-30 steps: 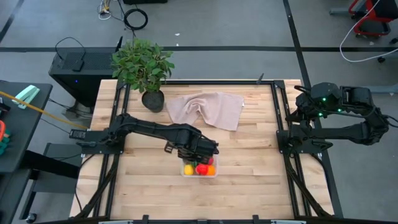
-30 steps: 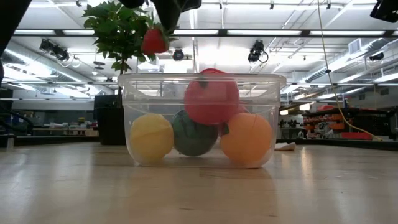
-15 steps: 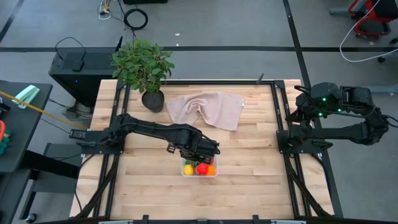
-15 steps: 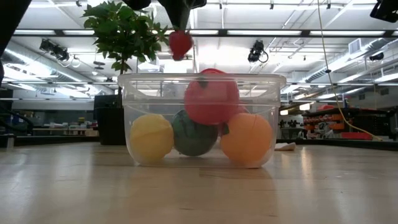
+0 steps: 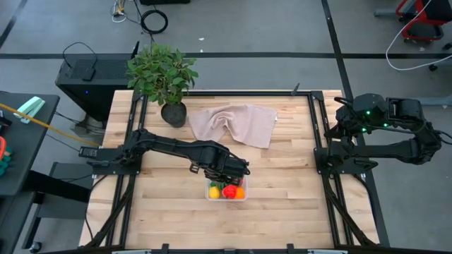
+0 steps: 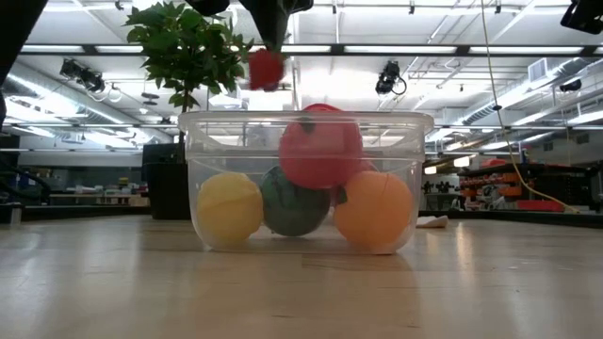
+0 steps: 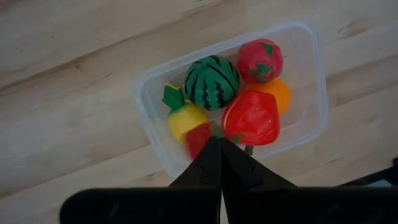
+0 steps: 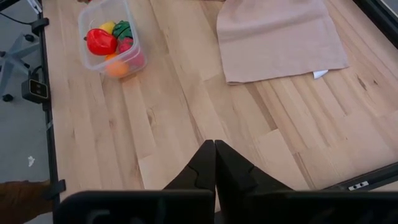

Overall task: Pick and placing Produce into tupperware
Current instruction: Put the strawberry into the transparent bin, then return to Home Position

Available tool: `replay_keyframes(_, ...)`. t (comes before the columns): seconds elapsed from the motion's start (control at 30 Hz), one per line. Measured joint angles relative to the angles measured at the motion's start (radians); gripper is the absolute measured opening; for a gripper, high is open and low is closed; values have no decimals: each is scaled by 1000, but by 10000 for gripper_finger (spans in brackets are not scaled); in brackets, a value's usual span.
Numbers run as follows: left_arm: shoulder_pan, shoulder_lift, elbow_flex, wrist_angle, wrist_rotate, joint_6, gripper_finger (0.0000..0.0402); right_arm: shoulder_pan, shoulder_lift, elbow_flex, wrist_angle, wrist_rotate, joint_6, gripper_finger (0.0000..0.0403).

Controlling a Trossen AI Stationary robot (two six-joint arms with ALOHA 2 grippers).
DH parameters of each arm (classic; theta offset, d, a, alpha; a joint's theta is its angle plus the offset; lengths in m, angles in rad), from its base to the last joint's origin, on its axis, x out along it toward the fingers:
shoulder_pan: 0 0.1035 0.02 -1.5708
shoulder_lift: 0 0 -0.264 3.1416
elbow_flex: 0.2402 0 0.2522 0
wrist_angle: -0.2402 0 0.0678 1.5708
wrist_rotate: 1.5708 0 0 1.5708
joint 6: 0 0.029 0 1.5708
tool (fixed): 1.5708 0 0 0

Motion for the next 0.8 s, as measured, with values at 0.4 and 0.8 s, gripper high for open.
replay_keyframes(0.4,-3,0,0,2,-9,-10,40,0,0,0,0,0,2,7)
replay_keyframes(0.8,-10,0,0,35,-40,-4,120,0,0,0,0,0,2,7)
